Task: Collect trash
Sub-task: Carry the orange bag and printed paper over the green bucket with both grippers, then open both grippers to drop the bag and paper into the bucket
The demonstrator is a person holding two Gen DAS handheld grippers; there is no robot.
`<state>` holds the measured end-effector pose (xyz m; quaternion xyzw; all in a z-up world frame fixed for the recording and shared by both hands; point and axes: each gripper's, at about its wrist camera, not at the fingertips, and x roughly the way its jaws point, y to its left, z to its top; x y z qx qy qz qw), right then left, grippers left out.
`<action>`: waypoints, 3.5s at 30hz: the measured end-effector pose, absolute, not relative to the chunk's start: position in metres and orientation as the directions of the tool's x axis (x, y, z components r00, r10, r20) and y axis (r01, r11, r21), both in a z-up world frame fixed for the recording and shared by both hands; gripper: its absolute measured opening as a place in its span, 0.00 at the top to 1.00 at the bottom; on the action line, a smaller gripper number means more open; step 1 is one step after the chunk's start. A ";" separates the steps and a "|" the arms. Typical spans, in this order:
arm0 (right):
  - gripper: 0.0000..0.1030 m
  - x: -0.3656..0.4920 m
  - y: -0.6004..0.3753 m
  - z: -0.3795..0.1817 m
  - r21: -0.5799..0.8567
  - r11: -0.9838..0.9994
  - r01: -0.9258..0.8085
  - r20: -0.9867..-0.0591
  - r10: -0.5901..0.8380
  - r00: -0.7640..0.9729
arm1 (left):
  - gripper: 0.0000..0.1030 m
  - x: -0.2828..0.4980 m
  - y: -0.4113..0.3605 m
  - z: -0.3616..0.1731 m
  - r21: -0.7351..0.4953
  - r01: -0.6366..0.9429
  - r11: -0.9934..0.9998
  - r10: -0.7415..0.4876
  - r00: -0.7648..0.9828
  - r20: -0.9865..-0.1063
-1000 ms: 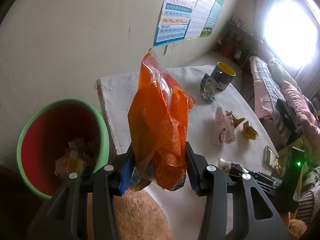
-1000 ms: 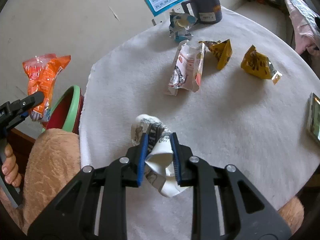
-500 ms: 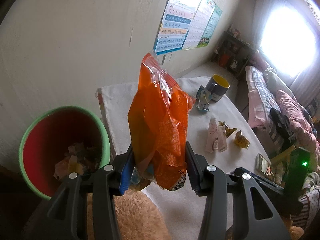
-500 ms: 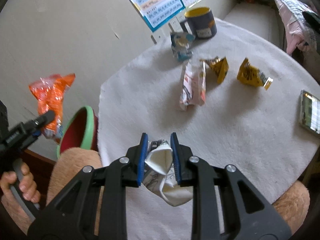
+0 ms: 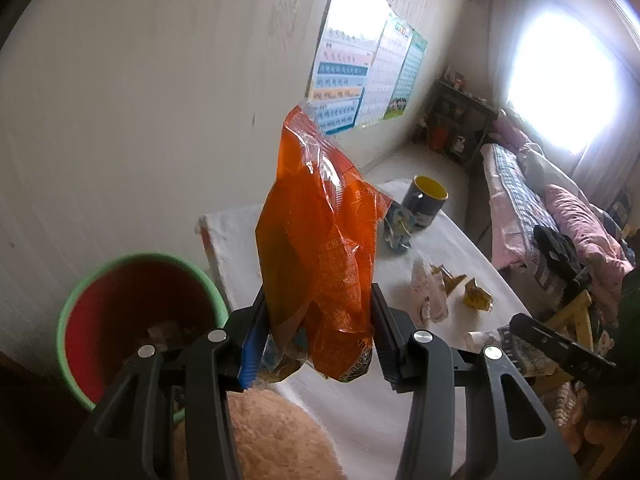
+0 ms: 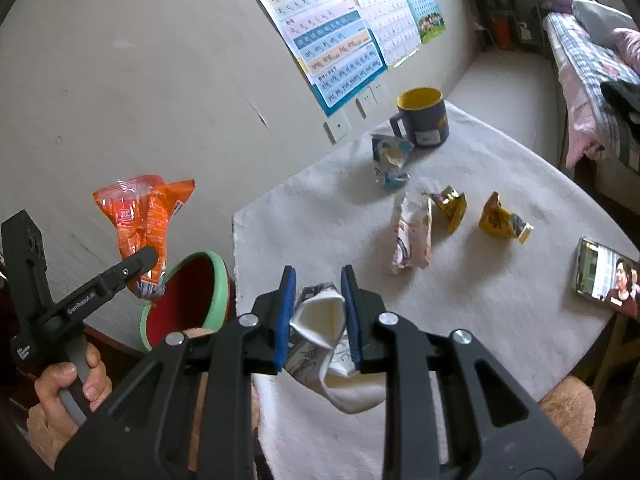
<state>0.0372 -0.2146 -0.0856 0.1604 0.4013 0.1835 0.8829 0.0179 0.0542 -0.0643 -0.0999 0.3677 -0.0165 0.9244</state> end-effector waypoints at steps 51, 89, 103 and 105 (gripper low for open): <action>0.77 0.085 0.001 -0.083 0.378 0.792 -0.480 -0.676 0.590 0.441 | 0.56 -0.004 0.213 -0.128 -0.215 -0.377 0.901 0.084 0.637 -0.766; 0.43 0.097 0.025 -0.098 0.487 0.724 -0.489 -0.624 0.680 0.384 | 0.36 -0.007 0.222 -0.153 -0.138 -0.441 0.887 0.140 0.542 -0.828; 0.43 0.143 -0.274 -0.157 0.170 0.979 0.110 -0.784 0.067 0.617 | 0.36 0.007 0.168 -0.134 -0.094 -0.335 0.938 0.123 0.572 -0.811; 0.43 0.148 -0.296 -0.170 0.154 0.977 0.145 -0.808 0.040 0.588 | 0.36 0.011 0.156 -0.130 -0.090 -0.307 0.947 0.109 0.574 -0.811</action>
